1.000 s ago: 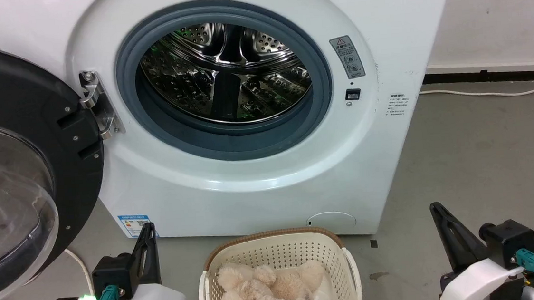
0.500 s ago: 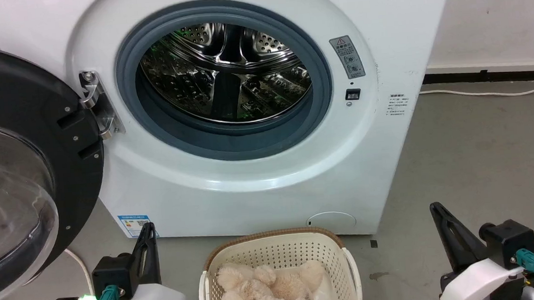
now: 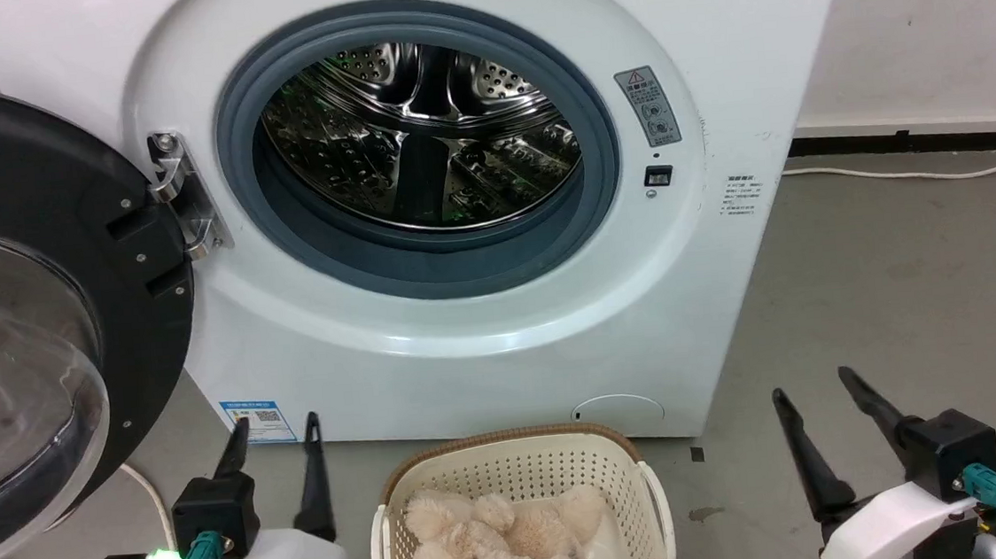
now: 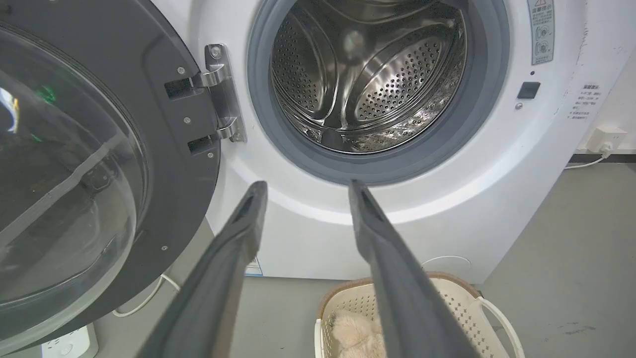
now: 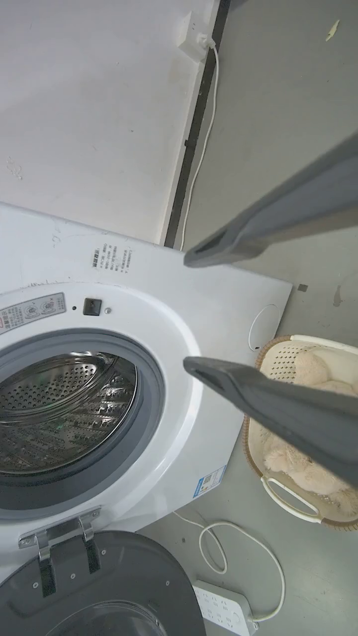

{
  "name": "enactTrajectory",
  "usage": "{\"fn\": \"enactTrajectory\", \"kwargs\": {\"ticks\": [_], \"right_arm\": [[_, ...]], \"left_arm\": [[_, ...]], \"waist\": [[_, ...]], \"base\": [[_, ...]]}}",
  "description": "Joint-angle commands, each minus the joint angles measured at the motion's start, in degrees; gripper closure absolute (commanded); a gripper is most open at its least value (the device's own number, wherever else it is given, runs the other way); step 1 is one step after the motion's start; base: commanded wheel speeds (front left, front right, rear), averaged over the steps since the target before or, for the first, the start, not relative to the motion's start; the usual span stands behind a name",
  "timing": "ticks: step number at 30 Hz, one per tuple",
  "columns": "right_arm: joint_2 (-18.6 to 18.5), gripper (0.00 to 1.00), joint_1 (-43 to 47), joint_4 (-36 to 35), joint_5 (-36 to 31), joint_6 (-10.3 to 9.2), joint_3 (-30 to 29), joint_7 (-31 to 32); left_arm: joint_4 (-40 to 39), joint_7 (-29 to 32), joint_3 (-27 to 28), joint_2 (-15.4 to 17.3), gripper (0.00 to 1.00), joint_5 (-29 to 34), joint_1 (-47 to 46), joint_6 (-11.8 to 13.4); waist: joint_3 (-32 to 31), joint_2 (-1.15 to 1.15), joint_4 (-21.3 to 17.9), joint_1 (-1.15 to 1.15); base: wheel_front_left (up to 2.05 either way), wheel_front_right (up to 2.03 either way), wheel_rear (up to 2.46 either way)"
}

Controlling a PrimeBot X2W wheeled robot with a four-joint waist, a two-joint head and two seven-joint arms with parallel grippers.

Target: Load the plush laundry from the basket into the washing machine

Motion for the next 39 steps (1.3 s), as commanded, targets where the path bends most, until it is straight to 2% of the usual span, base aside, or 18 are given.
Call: {"fn": "enactTrajectory", "kwargs": {"ticks": [1, 23, 39], "right_arm": [[0.0, 0.00, 0.4, -0.1, 0.8, 0.00, -0.1, -0.4], [0.0, 0.00, 1.2, -1.5, 4.3, 0.01, -0.9, -2.7], [0.0, 0.00, -0.5, -3.0, 6.8, 0.01, -0.8, -4.6]], "left_arm": [[-0.1, -0.4, -0.4, 0.0, 0.00, -0.4, 0.1, 0.1], [1.9, -0.7, -3.3, 0.0, 0.00, -3.5, -2.0, 0.7], [9.2, 1.0, -5.7, 0.2, 0.00, -6.0, -7.8, 0.0]], "waist": [[0.0, 0.00, 0.0, 0.00], [2.3, 0.00, -1.0, 0.00], [7.9, 0.00, -2.9, 0.00]], "base": [[0.00, 0.00, 0.00], [0.00, 0.00, 0.00], [0.00, 0.00, 0.00]]}}
